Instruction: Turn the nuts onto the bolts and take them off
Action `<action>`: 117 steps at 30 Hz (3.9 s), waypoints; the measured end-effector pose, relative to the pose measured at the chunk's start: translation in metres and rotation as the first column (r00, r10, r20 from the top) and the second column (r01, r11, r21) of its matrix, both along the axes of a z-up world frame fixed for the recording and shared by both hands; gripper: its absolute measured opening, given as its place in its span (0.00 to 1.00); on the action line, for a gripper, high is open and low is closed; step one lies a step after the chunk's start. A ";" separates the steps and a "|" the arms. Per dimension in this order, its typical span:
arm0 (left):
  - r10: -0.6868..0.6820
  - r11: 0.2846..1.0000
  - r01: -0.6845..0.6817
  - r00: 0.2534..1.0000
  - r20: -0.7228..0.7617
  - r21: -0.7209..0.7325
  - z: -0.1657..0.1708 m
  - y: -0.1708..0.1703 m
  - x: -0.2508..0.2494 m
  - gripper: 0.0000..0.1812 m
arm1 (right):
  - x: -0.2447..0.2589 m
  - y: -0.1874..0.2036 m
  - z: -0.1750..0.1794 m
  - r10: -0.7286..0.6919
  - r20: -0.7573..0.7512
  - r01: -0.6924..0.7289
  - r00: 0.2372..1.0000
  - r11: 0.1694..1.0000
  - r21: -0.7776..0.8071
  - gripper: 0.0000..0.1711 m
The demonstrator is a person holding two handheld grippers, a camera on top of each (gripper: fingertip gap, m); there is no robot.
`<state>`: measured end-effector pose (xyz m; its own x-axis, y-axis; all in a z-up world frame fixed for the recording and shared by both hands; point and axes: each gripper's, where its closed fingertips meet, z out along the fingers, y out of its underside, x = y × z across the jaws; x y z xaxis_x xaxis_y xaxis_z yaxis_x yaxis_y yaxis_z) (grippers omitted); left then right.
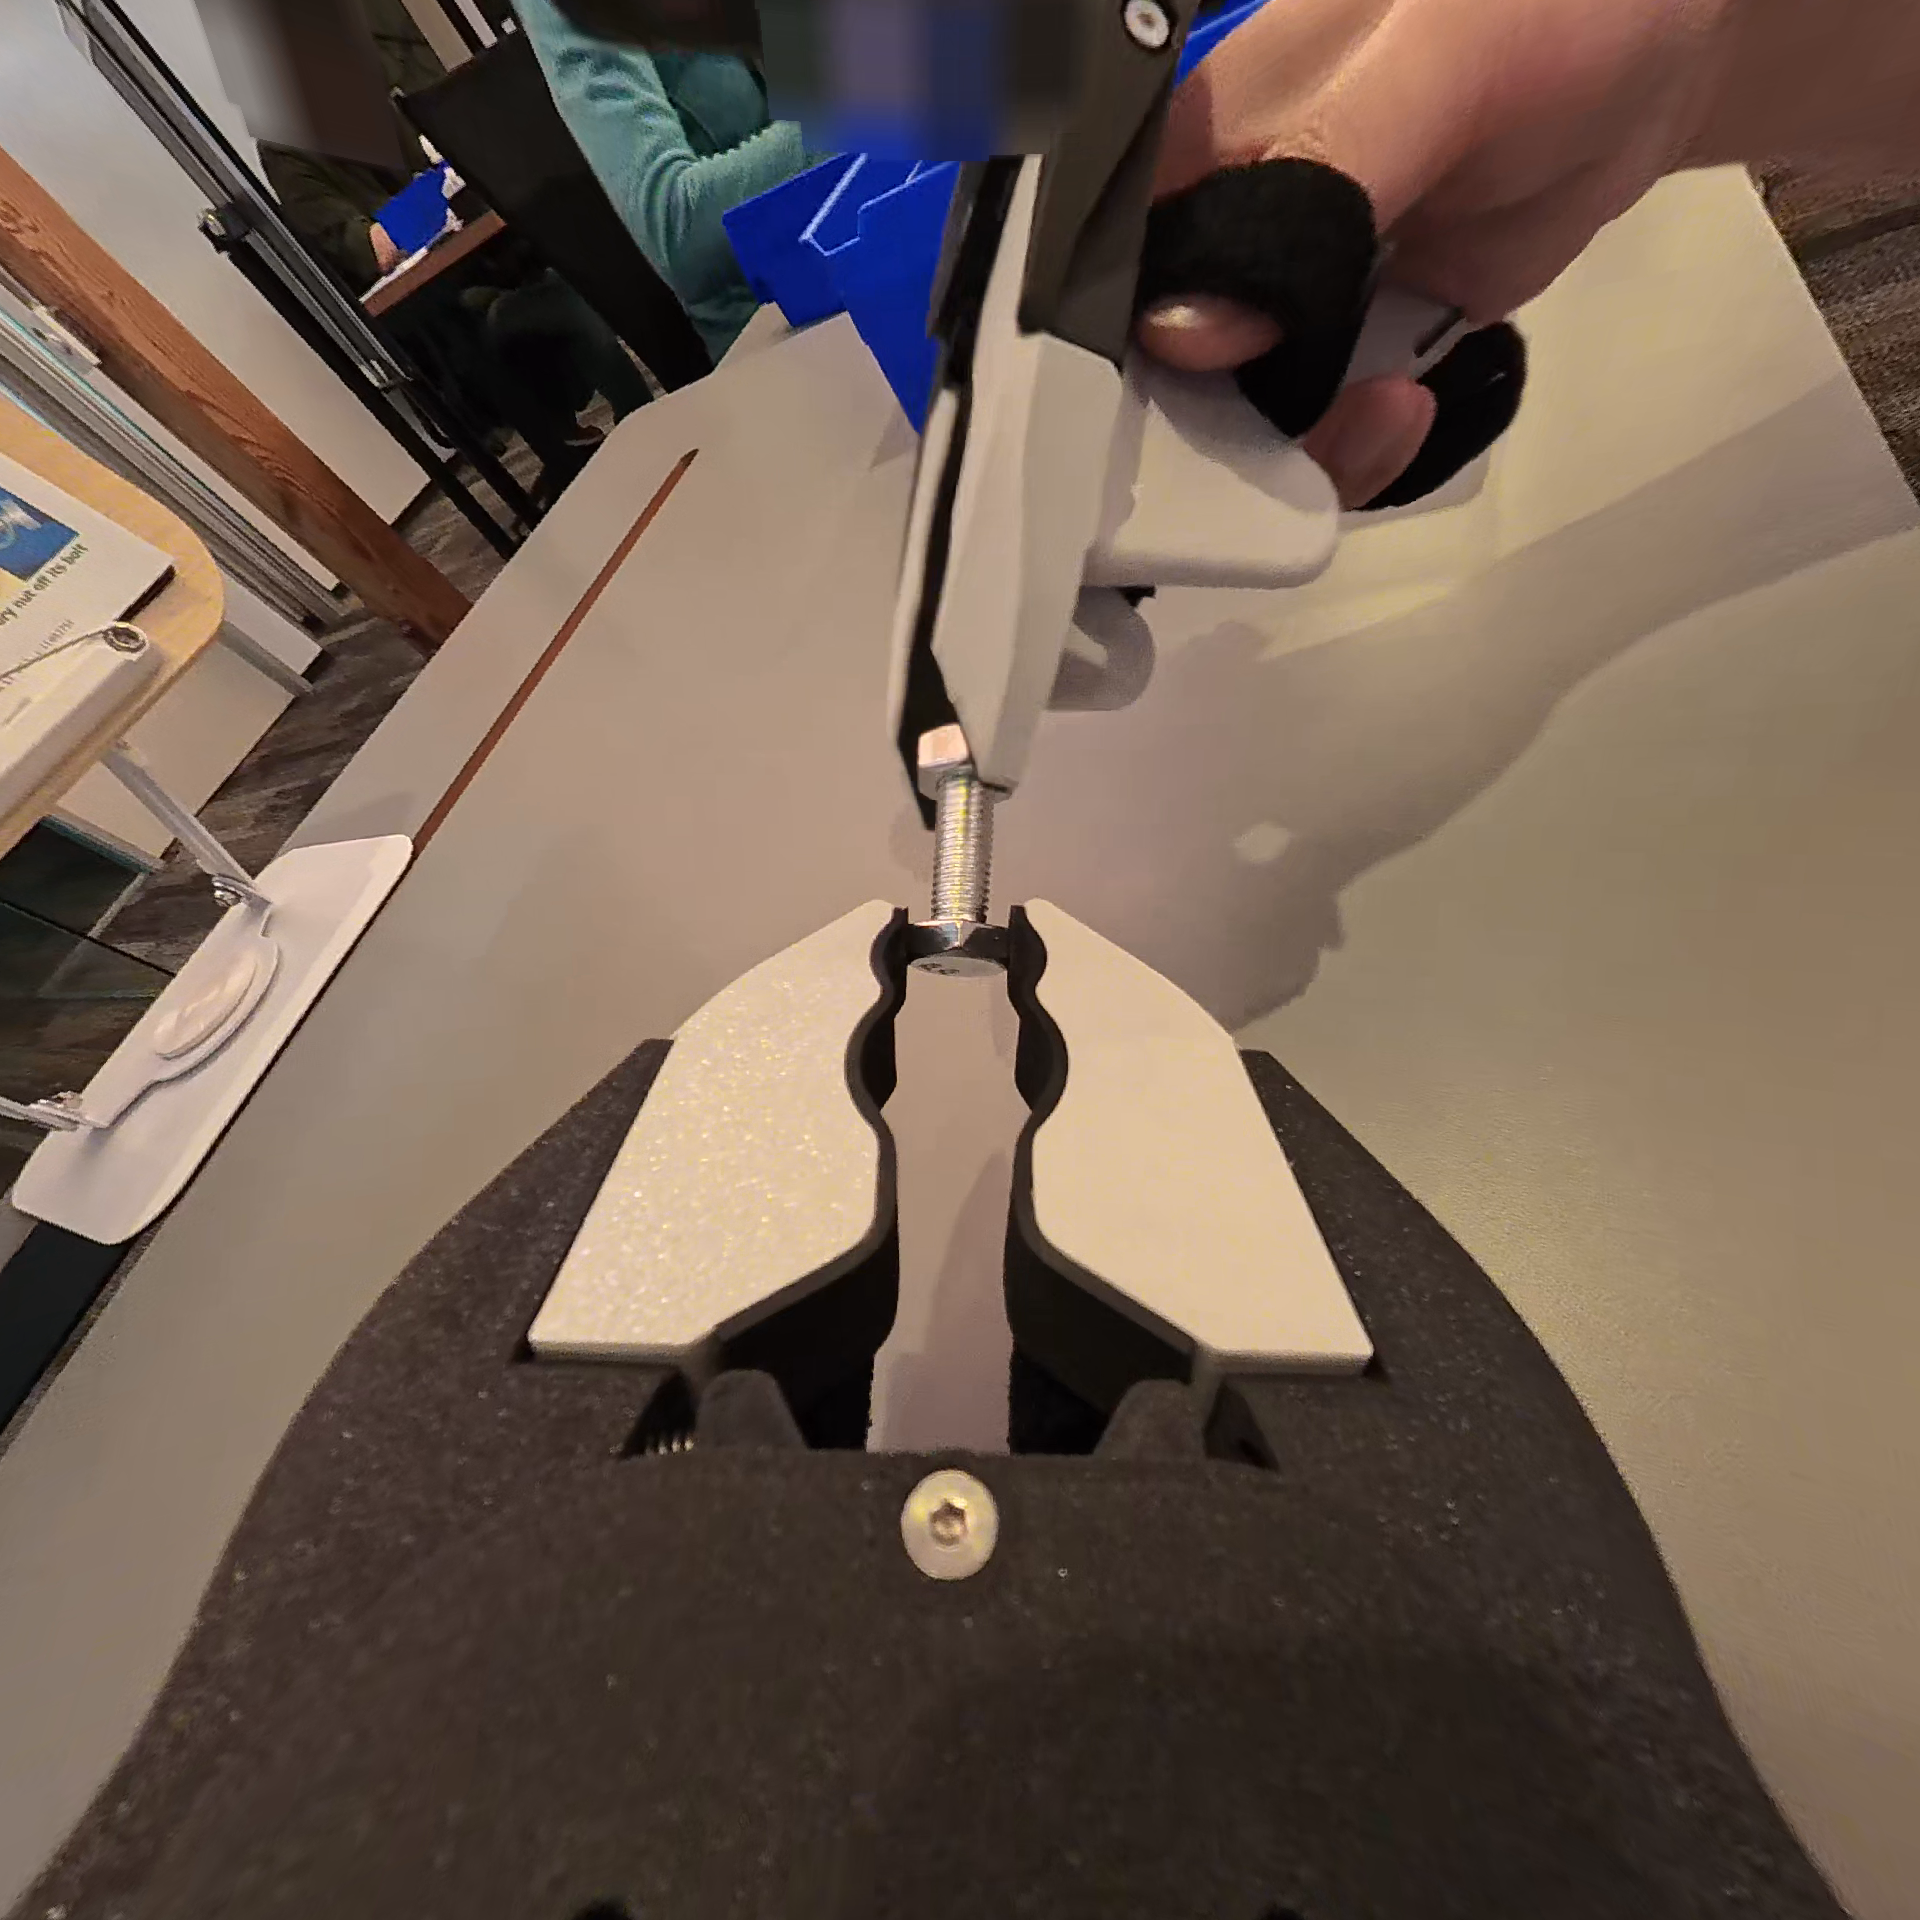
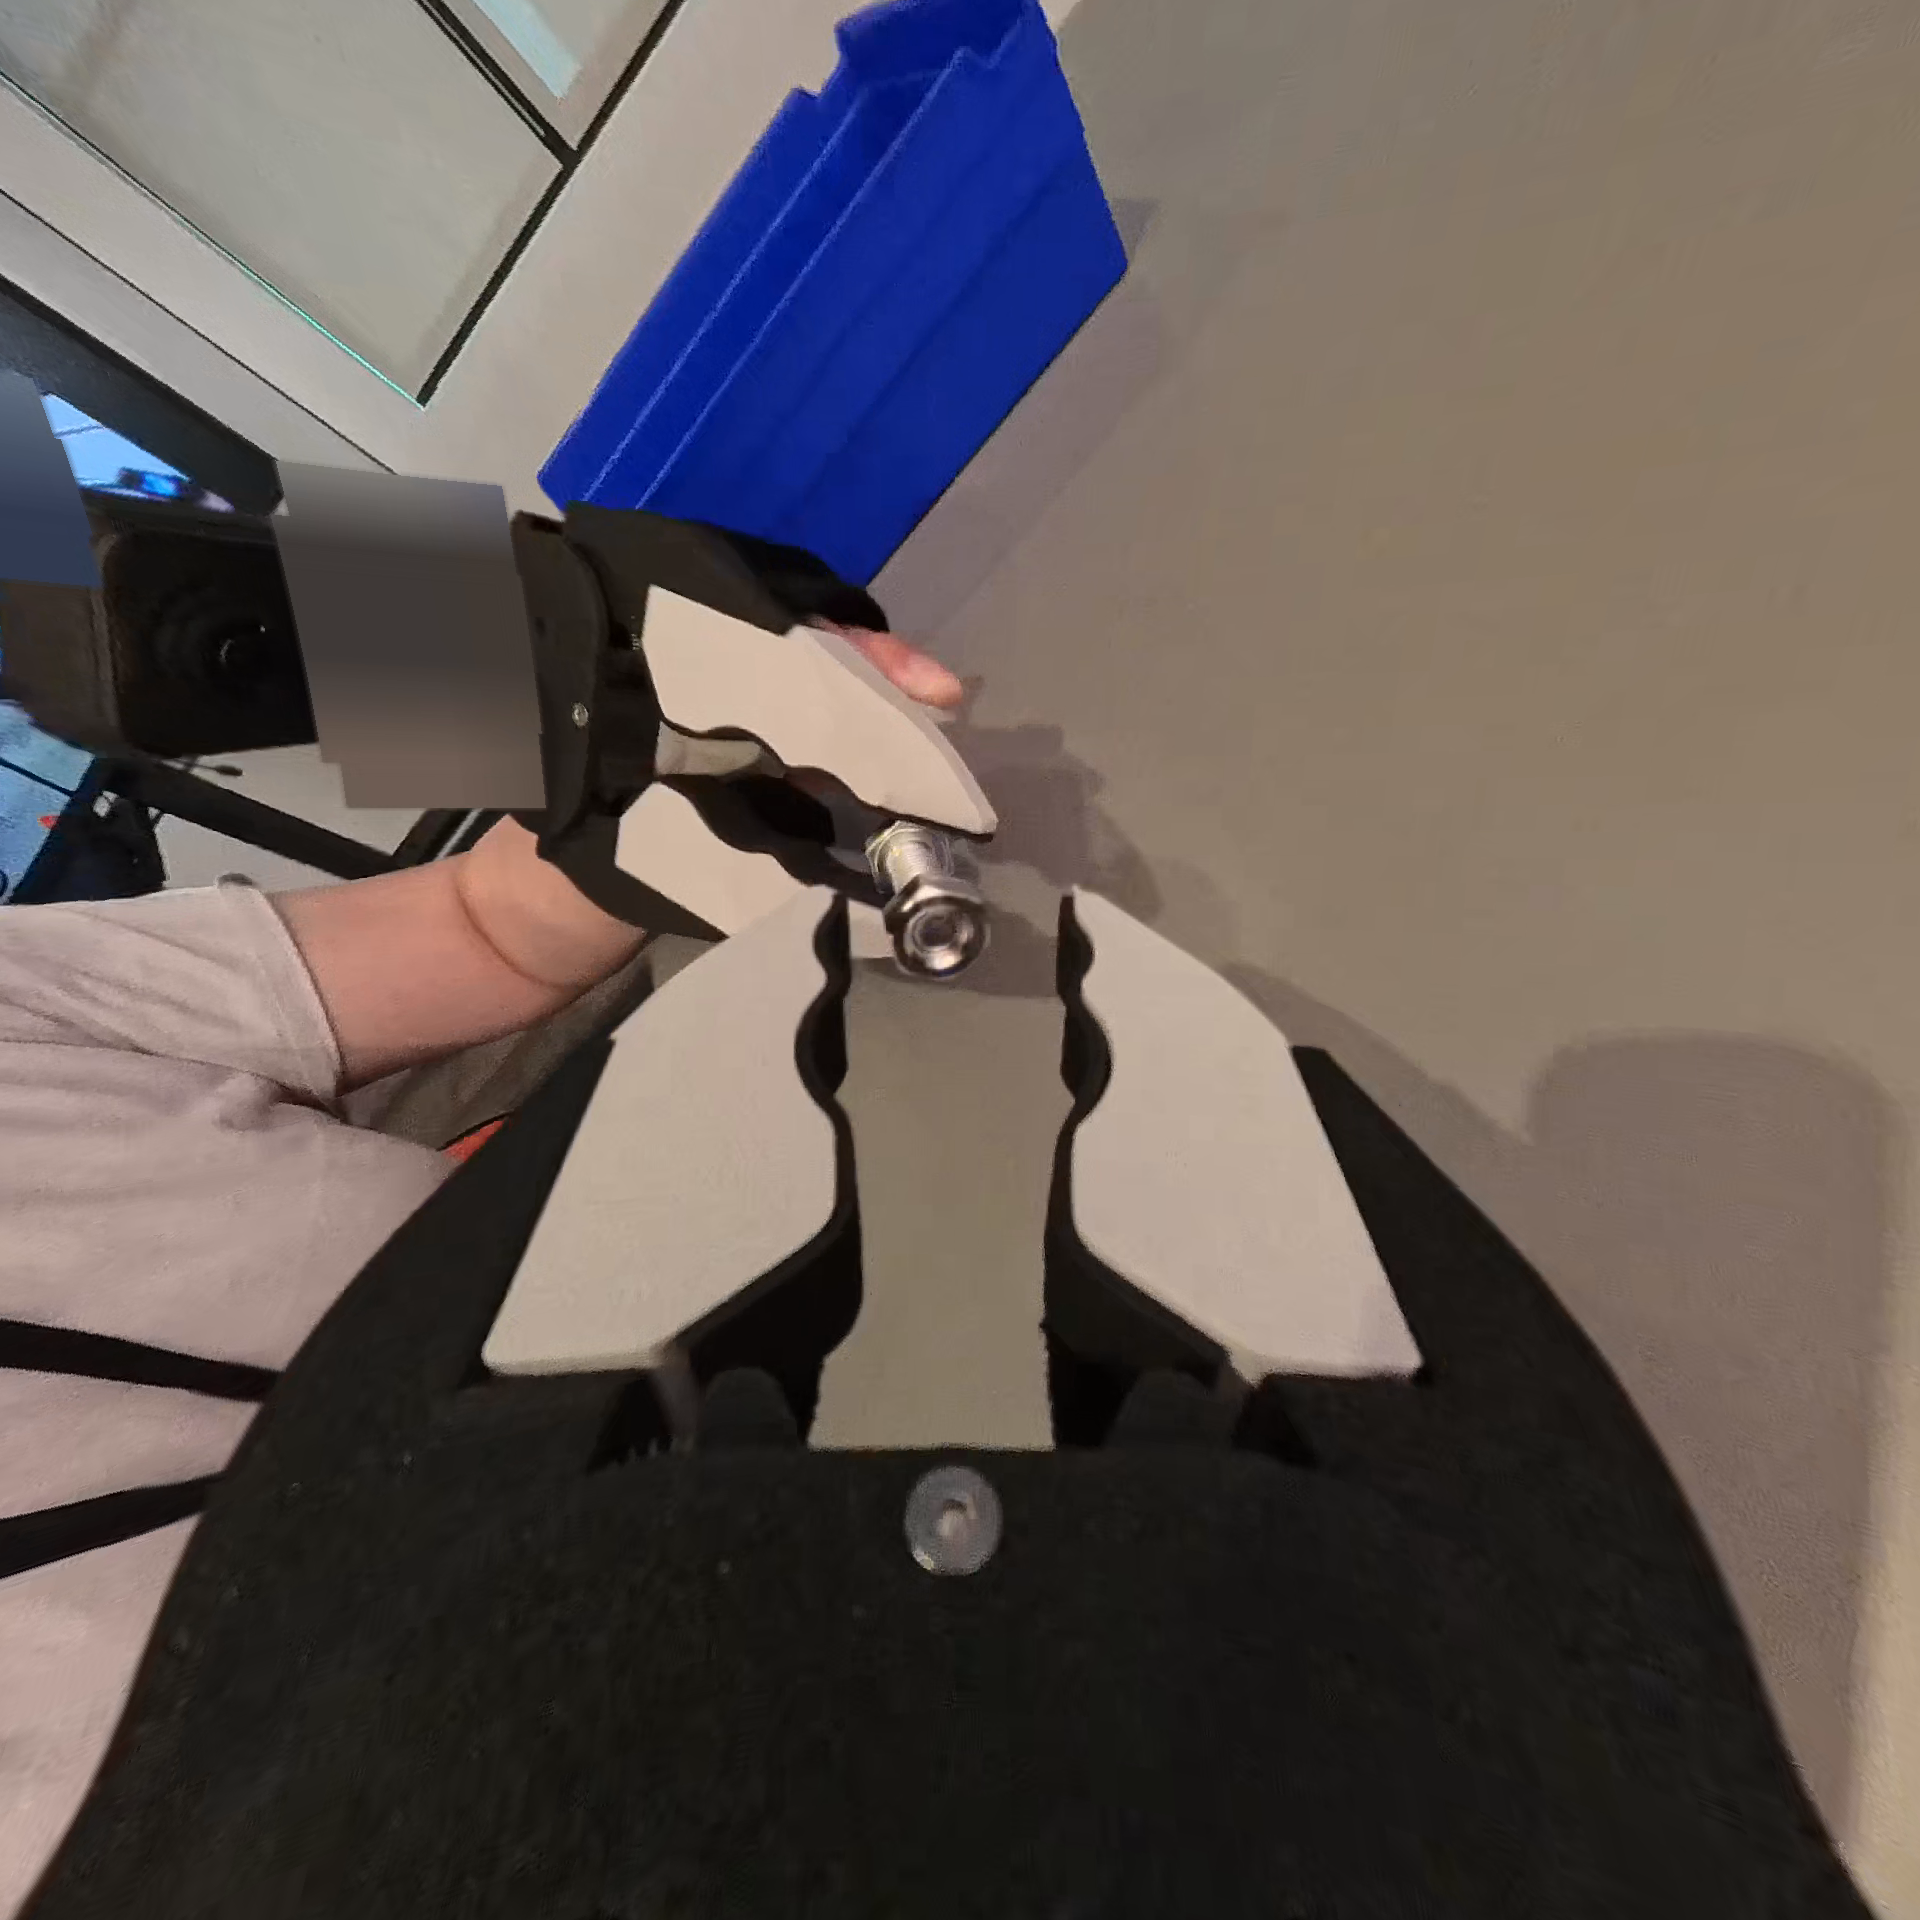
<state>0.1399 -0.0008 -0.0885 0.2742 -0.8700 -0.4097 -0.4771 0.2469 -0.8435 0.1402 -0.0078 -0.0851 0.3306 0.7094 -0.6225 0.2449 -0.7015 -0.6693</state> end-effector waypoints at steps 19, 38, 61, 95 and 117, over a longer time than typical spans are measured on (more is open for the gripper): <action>-0.064 0.992 0.069 0.997 0.047 -0.108 0.003 -0.009 0.000 0.10 | -0.005 -0.006 0.013 0.145 0.045 -0.149 0.988 0.862 0.484 0.24; -0.147 0.953 0.158 0.987 0.061 -0.258 -0.002 -0.021 -0.001 0.10 | 0.003 -0.017 0.002 0.260 0.215 -0.334 0.941 0.626 0.705 0.11; -0.041 0.993 0.040 0.999 -0.007 -0.110 -0.006 -0.003 -0.004 0.10 | 0.002 -0.001 -0.002 -0.018 -0.084 -0.002 0.996 0.974 -0.228 0.10; -0.068 0.992 0.071 0.997 0.037 -0.102 0.004 -0.006 -0.005 0.10 | -0.004 -0.005 0.011 0.145 -0.124 -0.148 0.982 0.989 -0.014 0.10; -0.007 1.000 0.008 0.999 0.033 -0.030 0.007 0.002 -0.007 0.10 | -0.007 0.004 0.008 -0.098 -0.152 0.065 0.983 0.976 -0.207 0.10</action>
